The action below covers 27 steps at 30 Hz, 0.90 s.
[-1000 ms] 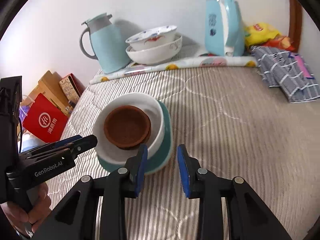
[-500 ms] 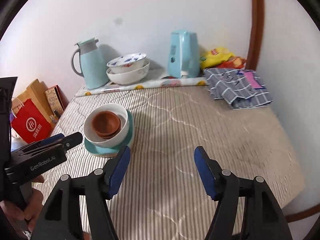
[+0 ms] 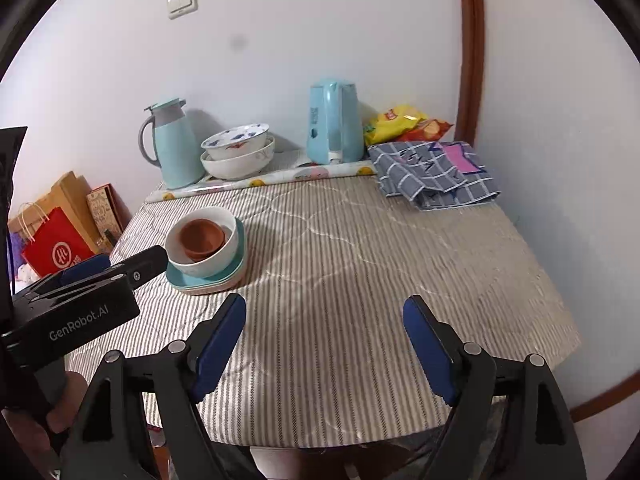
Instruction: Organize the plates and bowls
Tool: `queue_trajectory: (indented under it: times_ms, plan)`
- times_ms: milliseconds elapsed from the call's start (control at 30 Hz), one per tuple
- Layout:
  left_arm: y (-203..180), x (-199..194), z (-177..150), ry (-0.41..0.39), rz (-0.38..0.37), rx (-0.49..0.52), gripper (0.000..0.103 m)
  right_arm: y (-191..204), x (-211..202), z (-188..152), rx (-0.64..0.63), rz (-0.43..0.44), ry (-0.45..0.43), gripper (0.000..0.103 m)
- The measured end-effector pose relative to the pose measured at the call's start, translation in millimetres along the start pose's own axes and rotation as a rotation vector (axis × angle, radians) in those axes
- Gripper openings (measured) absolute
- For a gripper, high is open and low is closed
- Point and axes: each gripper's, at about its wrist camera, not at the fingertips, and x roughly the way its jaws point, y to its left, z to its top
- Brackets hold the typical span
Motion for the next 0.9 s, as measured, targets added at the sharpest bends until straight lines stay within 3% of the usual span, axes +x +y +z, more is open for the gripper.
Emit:
queue_trajectory:
  times_ms: [67, 167, 900]
  plan:
    - [-3, -5, -2, -0.006, -0.006, 0.001, 0.086, -5, -7, -1, 0.008, -0.013, -0.017, 0.091]
    - [-6, -10, -4, -0.016, 0.001, 0.0, 0.086, -8, -16, -2, 0.01, -0.03, -0.032, 0.093]
    - [-15, -18, -14, -0.006, 0.043, 0.033, 0.087, -18, -25, -8, 0.027, -0.038, -0.024, 0.094]
